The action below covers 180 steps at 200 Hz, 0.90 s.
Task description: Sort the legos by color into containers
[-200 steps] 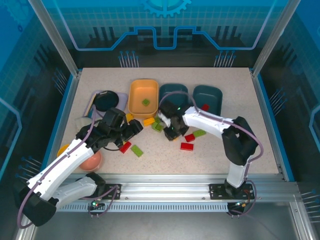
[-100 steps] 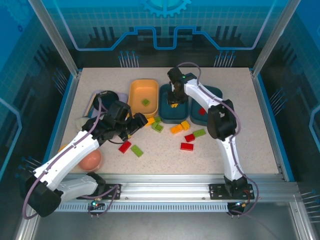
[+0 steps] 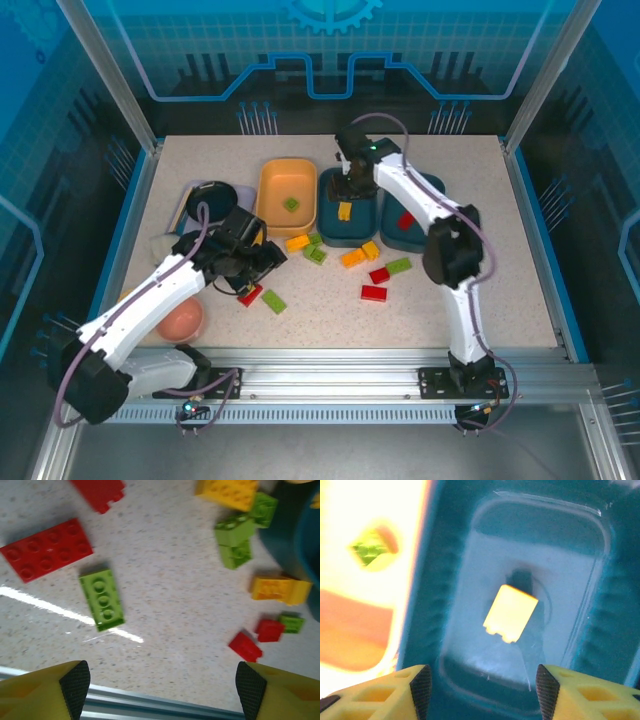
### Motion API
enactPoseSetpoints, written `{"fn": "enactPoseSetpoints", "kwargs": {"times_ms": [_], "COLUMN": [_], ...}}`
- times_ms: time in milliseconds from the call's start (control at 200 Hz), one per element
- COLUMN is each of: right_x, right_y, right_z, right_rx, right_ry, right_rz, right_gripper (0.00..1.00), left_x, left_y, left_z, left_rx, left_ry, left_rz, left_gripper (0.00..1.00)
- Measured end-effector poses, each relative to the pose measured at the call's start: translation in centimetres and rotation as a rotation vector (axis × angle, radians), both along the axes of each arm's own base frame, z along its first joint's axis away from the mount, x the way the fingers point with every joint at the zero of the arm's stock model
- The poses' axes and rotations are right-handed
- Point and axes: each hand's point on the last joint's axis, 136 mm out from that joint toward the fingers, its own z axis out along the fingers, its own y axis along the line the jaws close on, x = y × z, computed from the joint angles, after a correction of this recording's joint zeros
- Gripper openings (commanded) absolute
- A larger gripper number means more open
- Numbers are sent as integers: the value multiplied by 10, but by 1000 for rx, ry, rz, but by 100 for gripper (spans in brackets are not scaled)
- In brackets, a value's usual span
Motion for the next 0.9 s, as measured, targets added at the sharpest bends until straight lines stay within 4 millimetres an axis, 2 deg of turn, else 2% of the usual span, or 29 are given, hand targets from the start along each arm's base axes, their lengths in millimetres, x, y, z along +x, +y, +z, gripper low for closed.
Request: {"fn": "enactPoseSetpoints", "kwargs": {"times_ms": [95, 150, 235, 320, 410, 485, 560, 635, 705, 790, 900], "right_x": [-47, -78, -115, -138, -165, -193, -214, -224, -227, -227, -226], "right_y": [8, 14, 21, 22, 25, 25, 23, 22, 21, 22, 20], "right_z": [50, 72, 85, 71, 35, 4, -11, -11, -1, 9, 10], "right_rx": [77, 125, 204, 259, 312, 333, 342, 360, 382, 400, 397], "right_ry": [-135, -198, -239, -207, -113, -12, 53, 66, 46, 17, 9], "right_rz": [90, 151, 220, 264, 317, 350, 374, 385, 394, 400, 389], "right_gripper": [61, 61, 64, 66, 67, 67, 67, 67, 67, 66, 65], "left_x": [-4, -7, -12, -17, -22, -21, -18, -12, -8, -12, -16], "left_y": [1, 1, -2, -4, -6, -8, -10, -13, -16, -12, -9], "left_z": [-16, -25, -47, -72, -98, -112, -119, -123, -129, -133, -134], "left_rx": [26, 32, 39, 46, 53, 59, 58, 50, 46, 60, 76], "left_ry": [71, 112, 190, 263, 330, 356, 358, 347, 339, 367, 383], "left_rz": [16, 27, 37, 48, 62, 68, 70, 72, 71, 85, 87], "left_gripper": [80, 80, 82, 83, 83, 81, 77, 68, 58, 44, 36]}}
